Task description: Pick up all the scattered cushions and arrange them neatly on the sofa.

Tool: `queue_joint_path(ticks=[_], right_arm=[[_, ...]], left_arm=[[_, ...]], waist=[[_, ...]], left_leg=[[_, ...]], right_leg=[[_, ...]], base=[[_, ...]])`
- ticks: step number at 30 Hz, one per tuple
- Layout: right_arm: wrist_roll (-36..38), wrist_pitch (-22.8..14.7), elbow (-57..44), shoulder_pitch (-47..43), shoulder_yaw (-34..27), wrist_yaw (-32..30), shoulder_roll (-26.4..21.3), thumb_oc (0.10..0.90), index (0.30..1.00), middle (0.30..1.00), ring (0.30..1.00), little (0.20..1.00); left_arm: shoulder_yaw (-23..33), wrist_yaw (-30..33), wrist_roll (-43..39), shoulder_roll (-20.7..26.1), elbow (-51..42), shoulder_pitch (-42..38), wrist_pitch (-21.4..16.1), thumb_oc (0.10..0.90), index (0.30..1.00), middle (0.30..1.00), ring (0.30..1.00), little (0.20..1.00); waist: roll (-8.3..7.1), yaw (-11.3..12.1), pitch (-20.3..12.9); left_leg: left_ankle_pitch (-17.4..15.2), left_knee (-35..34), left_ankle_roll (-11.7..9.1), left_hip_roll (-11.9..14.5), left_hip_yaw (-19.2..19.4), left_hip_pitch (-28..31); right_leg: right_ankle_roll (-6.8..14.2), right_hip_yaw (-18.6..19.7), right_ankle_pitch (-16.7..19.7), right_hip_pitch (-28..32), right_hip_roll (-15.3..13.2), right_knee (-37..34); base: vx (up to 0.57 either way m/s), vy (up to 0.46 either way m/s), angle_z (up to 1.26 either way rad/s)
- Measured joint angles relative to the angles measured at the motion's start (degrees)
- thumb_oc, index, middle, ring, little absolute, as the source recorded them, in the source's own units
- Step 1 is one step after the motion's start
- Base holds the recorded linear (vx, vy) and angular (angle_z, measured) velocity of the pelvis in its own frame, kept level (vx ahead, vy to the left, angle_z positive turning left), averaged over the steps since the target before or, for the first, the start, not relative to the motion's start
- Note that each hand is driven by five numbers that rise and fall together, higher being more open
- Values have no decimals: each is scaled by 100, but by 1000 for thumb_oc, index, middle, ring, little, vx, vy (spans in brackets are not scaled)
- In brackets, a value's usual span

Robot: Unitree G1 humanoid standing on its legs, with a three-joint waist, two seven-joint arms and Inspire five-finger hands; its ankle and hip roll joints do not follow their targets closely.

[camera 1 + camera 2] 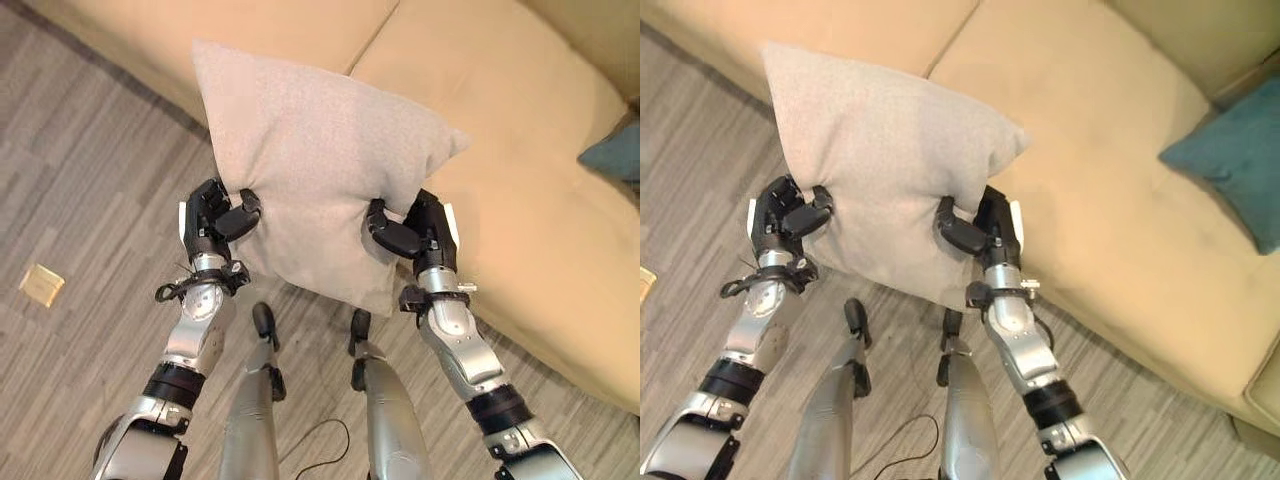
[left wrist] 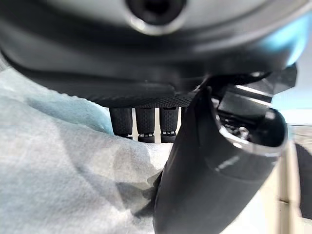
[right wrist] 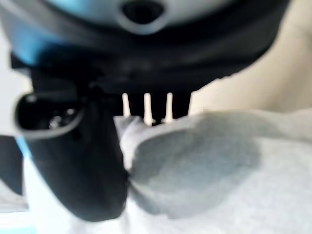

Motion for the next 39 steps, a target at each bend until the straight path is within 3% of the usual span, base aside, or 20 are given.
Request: queue_joint_path(ticks=[5, 7, 12, 17, 19, 21, 22, 24, 25, 26, 27, 30, 32, 34, 35, 36, 37, 38, 39], right_arm=[[-194, -25, -236, 844, -299, 454, -222, 400, 300, 300, 300, 300], [-278, -24, -316, 1247, -444, 679, -312, 400, 300, 300, 300, 300], [-512, -23, -389, 1882, -642, 1022, -203, 400, 300, 300, 300, 300], [-606, 19, -380, 2401, -946, 1133, -77, 400, 300, 300, 300, 300], [-557, 39, -377, 2732, -940, 1142, 11, 400, 300, 300, 300, 300], [-390, 47, -349, 2835, -806, 1144, 51, 400, 300, 300, 300, 300], [-358, 53, -345, 2836, -777, 1145, 50, 400, 300, 300, 300, 300], [-322, 59, -329, 2827, -669, 1147, 24, 400, 300, 300, 300, 300], [-321, 65, -329, 2867, -649, 1151, 22, 400, 300, 300, 300, 300], [-320, 87, -303, 2877, -679, 1141, -79, 400, 300, 300, 300, 300], [-320, 118, -283, 2835, -669, 1143, -167, 400, 300, 300, 300, 300], [-320, 118, -245, 2710, -650, 1193, -316, 400, 300, 300, 300, 300], [-295, 118, -163, 2723, -670, 1215, -405, 400, 300, 300, 300, 300], [-277, 120, -82, 2728, -671, 1253, -458, 400, 300, 300, 300, 300], [-272, 120, -77, 2747, -654, 1250, -458, 400, 300, 300, 300, 300], [-271, 123, -74, 2758, -649, 1248, -428, 400, 300, 300, 300, 300], [-271, 125, -66, 2751, -618, 1249, -436, 400, 300, 300, 300, 300], [-271, 128, -70, 2744, -560, 1255, -434, 400, 300, 300, 300, 300], [-271, 136, -77, 2775, -537, 1259, -407, 400, 300, 300, 300, 300]], left_arm=[[37, -376, 298, -56, -437, 973, 18, 400, 300, 300, 300, 300], [-3, -558, 496, -91, -525, 1328, 22, 400, 300, 300, 300, 300], [37, -807, 580, -313, -727, 2082, 31, 400, 300, 300, 300, 300], [-120, -1077, 705, -410, -676, 2292, 385, 400, 300, 300, 300, 300], [-204, -1093, 875, -436, -644, 2458, 400, 400, 300, 300, 300, 300], [-182, -1078, 936, -385, -578, 2524, 408, 400, 300, 300, 300, 300], [-176, -1076, 940, -378, -574, 2540, 414, 400, 300, 300, 300, 300], [-164, -1072, 1054, -344, -562, 2567, 441, 400, 300, 300, 300, 300], [-164, -1073, 1066, -292, -548, 2571, 472, 400, 300, 300, 300, 300], [-170, -1069, 1154, -417, -489, 2546, 479, 400, 300, 300, 300, 300], [-180, -1069, 1211, -464, -492, 2593, 482, 400, 300, 300, 300, 300], [-189, -1086, 1281, -468, -474, 2693, 495, 400, 300, 300, 300, 300], [-293, -1093, 1286, -485, -457, 2694, 522, 400, 300, 300, 300, 300], [-345, -1093, 1291, -477, -440, 2750, 522, 400, 300, 300, 300, 300], [-364, -1097, 1290, -485, -392, 2733, 521, 400, 300, 300, 300, 300], [-384, -1088, 1290, -502, -315, 2728, 527, 400, 300, 300, 300, 300], [-382, -1087, 1288, -492, -301, 2760, 526, 400, 300, 300, 300, 300], [-351, -1086, 1287, -452, -265, 2795, 527, 400, 300, 300, 300, 300], [-349, -1091, 1287, -408, -231, 2803, 530, 400, 300, 300, 300, 300]], waist=[[295, -4, -185], [466, -14, -467], [613, -35, -636], [737, -193, -688], [750, -268, -723], [748, -301, -779], [729, -285, -791], [684, -255, -846], [637, -363, -952], [723, -360, -1002], [759, -216, -1027], [734, -67, -1068], [608, -62, -1142], [520, 7, -1165], [467, -1, -1160], [395, -37, -1160], [381, 14, -1164], [357, 99, -1170], [336, 45, -1178]], left_leg=[[-98, -359, -36, -46, -6, 952], [-118, -498, -38, -98, -15, 1131], [-197, -765, 2, -237, 110, 1804], [-310, -796, 130, -277, -12, 2135], [-377, -833, 242, -291, -232, 2334], [-362, -869, 259, -258, -384, 2319], [-344, -875, 244, -271, -443, 2311], [-282, -891, 159, -245, -730, 2260], [-259, -856, 124, -260, -989, 2132], [-183, -909, 15, -206, -1276, 2114], [-176, -926, 4, -127, -1343, 2121], [-142, -698, -132, -26, -1605, 2010], [-198, -192, -234, -86, -1807, 1748], [-18, 365, -467, -177, -1774, 1404], [96, 538, -554, -196, -1651, 1184], [87, 751, -317, -142, -1007, 1093], [-76, 887, -168, -84, -753, 1041], [-322, 1134, 112, 69, -346, 1028], [-466, 1034, 117, 161, -85, 1125]], right_leg=[[56, -117, 33, 1076, 23, -551], [104, -165, 70, 1300, 16, -771], [138, -110, 86, 1870, -32, -934], [188, -86, -46, 1796, -194, -13], [143, 303, -260, 1441, -168, 976], [129, 700, -662, 1173, 183, 1112], [114, 692, -681, 1126, 301, 1058], [45, 988, -712, 1086, 830, 495], [-90, 1403, -487, 1165, 1106, 97], [-309, 1320, -320, 1309, 1212, -86], [-342, 1269, -306, 1406, 1326, -145], [-577, 910, -418, 1510, 1446, -11], [-696, 605, -643, 1499, 1356, 161], [-811, 446, -735, 1577, 1377, 258], [-896, 299, -762, 1625, 1259, 231], [-1018, 7, -726, 1712, 1145, 94], [-1054, -85, -715, 1726, 1140, 60], [-1094, -260, -748, 1755, 1161, -7], [-1084, -354, -728, 1790, 1216, -124]], base=[[152, 81, 1], [126, 151, 3], [50, 164, -11], [40, 125, 12], [37, 14, 30], [57, -80, 32], [100, -143, 47], [71, -96, 72], [127, -154, 131], [124, -154, 116], [127, -178, 71], [98, -181, 62], [11, -184, 90], [-77, -128, 90], [-26, -72, 108], [37, -29, 95], [38, -29, 83], [112, 53, 62], [109, 83, 71]])
